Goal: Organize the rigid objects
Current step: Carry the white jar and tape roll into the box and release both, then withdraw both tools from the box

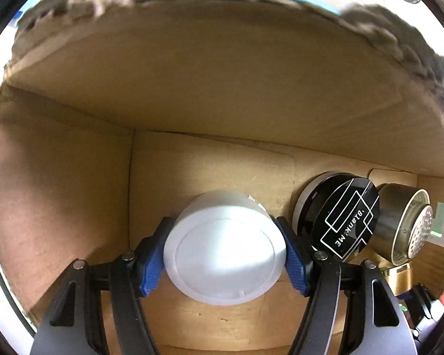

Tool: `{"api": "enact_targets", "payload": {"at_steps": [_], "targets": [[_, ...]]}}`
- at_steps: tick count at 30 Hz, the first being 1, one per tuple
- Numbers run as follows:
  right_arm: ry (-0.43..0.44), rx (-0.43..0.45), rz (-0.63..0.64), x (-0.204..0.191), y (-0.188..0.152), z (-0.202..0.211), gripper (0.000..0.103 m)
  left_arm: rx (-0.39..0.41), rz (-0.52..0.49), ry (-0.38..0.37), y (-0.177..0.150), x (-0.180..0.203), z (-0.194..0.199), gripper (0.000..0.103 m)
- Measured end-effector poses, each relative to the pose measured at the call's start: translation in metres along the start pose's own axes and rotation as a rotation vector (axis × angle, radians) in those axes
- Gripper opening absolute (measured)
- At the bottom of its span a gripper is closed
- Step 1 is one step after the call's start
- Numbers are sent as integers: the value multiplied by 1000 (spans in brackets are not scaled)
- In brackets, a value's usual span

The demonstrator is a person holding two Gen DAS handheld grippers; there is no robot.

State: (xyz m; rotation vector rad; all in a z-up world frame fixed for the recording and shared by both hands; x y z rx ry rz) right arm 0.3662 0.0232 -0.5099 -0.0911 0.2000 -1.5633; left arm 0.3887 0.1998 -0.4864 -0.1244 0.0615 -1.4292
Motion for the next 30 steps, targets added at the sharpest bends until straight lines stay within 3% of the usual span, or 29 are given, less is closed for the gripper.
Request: {"api": "enact_targets", "payload": {"at_steps": [3, 7, 11, 13, 15, 17, 19, 30], "targets": [[12, -9, -12, 6, 1, 3, 74, 2, 13, -8, -1, -3, 9, 68], [34, -14, 3, 7, 0, 13, 81, 24, -1, -25, -7, 3, 29, 81], [51, -14, -1, 5, -5, 22, 91, 47, -11, -43, -8, 6, 48, 82], [60, -3, 4, 6, -6, 30, 96, 58, -13, -56, -9, 6, 59, 89], [56, 8, 15, 2, -10, 35, 101, 74, -13, -64, -15, 5, 69, 89], [37, 29, 26, -1, -14, 42, 103, 84, -15, -68, -21, 5, 78, 90], [23, 49, 37, -1, -20, 49, 103, 91, -7, -74, -34, 8, 83, 102], [-12, 134, 79, -24, -65, 80, 103, 208, -12, -70, -86, 2, 126, 103]]}}
Point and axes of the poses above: each gripper's, at about its wrist camera, not at the fingertips, and z roughly against the way its jaws point, x to its right, y to its top, the point moved 9 cm from there along -z, roughly the way its jaws point, and after that the axes turned 2 degrees about -x, right-handed, at the moved point
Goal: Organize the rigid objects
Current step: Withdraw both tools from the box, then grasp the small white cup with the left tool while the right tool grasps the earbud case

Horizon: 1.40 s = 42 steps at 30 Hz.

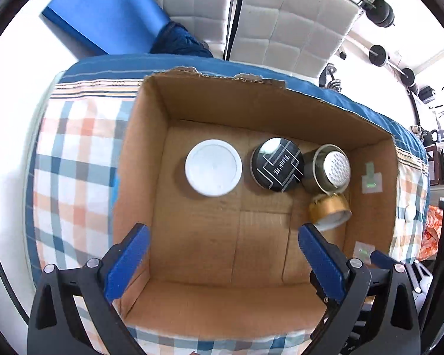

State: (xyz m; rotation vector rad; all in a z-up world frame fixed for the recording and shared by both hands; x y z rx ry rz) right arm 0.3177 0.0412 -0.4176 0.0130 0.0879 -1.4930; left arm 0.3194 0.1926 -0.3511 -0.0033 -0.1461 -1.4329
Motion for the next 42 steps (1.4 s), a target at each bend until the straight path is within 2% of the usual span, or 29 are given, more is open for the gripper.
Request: {"api": "enact_targets", "payload": {"at_steps": [7, 14, 22, 27, 30, 33, 37, 42], "targets": [[-9, 82, 29, -10, -31, 46, 103, 91, -32, 29, -26, 6, 42, 103], [1, 150, 35, -5, -60, 85, 103, 148, -65, 51, -50, 10, 75, 103], [36, 199, 53, -2, -83, 118, 103, 188, -67, 42, -68, 24, 102, 103], [63, 216, 50, 10, -90, 131, 103, 201, -84, 26, -72, 47, 111, 103], [82, 221, 19, 34, -93, 139, 103, 214, -114, 19, -72, 71, 113, 103], [85, 225, -34, 71, -95, 146, 103, 209, -164, -5, -73, 111, 110, 103], [32, 227, -128, 145, -96, 150, 103, 196, -235, -52, -71, 177, 98, 103], [-31, 195, -262, 249, -90, 137, 103, 173, -350, -54, -64, 259, 66, 103]]}}
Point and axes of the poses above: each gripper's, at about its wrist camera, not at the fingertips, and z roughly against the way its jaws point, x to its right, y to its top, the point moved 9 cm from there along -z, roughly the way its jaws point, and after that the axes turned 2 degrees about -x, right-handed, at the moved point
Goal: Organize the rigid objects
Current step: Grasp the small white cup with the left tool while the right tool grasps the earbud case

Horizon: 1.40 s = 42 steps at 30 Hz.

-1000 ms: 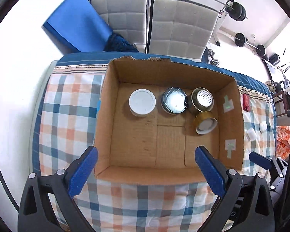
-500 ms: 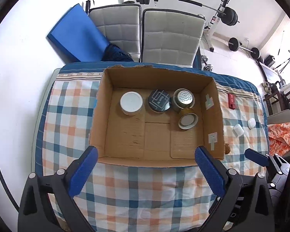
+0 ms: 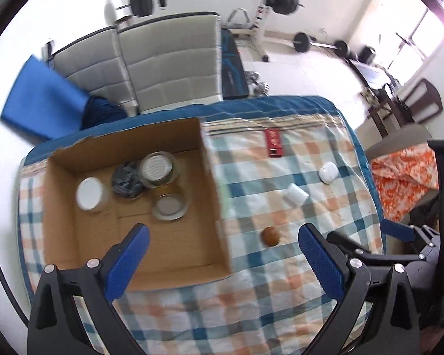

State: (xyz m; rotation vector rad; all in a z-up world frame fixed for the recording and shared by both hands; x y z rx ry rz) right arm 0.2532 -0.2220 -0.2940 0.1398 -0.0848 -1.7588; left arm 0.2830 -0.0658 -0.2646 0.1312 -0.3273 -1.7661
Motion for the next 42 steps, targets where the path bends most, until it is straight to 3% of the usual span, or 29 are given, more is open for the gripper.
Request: {"api": "enact_targets", "payload": {"at_steps": [5, 9, 11, 14, 15, 23, 25, 30, 36, 42], "targets": [[-34, -26, -109, 81, 25, -28, 103, -91, -45, -3, 13, 52, -58, 103], [11, -62, -202, 128, 44, -64, 103, -218, 35, -74, 18, 82, -116, 103], [25, -75, -227, 142, 52, -79, 103, -255, 71, -84, 21, 90, -139, 96], [43, -99, -255, 157, 66, -105, 100, -337, 145, -99, 21, 97, -178, 77], [50, -109, -259, 159, 71, -113, 97, -364, 167, -103, 20, 100, -190, 72], [113, -184, -285, 163, 106, -173, 75, -468, 277, -86, 14, 111, -251, 70], [129, -197, -290, 158, 113, -184, 74, -485, 283, -83, 11, 115, -259, 42], [127, -245, -289, 148, 120, -213, 63, -460, 257, -50, 12, 113, -262, 32], [21, -255, -153, 140, 115, -215, 51, -462, 200, -21, 9, 112, -261, 32], [-29, -283, -102, 130, 111, -220, 51, -523, 261, -74, 6, 111, -264, 45]]}}
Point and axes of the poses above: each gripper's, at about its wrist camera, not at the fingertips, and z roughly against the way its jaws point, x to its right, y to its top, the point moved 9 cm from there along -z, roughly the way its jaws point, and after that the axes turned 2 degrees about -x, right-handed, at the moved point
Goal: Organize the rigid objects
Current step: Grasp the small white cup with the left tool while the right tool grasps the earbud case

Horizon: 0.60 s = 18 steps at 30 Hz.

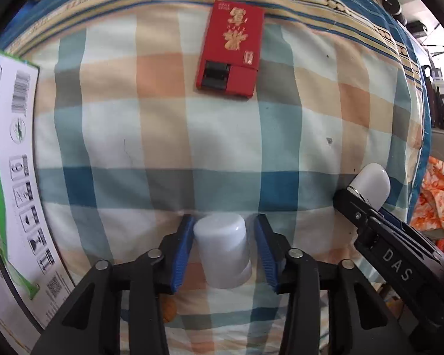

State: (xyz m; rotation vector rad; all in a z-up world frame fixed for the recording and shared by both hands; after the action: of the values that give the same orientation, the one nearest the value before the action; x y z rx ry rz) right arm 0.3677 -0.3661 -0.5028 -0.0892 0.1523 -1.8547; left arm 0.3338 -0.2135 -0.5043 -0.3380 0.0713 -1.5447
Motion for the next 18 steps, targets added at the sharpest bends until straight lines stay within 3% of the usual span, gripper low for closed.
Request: {"api": "enact_targets", "payload": {"at_steps": [2, 5, 7, 18], "targets": [[3, -2, -2, 0, 0, 0, 51, -25, 28, -43, -5, -1, -1, 47], [-8, 2, 13, -2, -1, -1, 50, 5, 15, -29, -6, -2, -3, 46], [-15, 4, 23, -3, -3, -2, 49, 31, -10, 28, -9, -3, -4, 29], [-10, 36, 65, -16, -53, 10, 42, 187, -107, 109, -33, 2, 30, 29]]}}
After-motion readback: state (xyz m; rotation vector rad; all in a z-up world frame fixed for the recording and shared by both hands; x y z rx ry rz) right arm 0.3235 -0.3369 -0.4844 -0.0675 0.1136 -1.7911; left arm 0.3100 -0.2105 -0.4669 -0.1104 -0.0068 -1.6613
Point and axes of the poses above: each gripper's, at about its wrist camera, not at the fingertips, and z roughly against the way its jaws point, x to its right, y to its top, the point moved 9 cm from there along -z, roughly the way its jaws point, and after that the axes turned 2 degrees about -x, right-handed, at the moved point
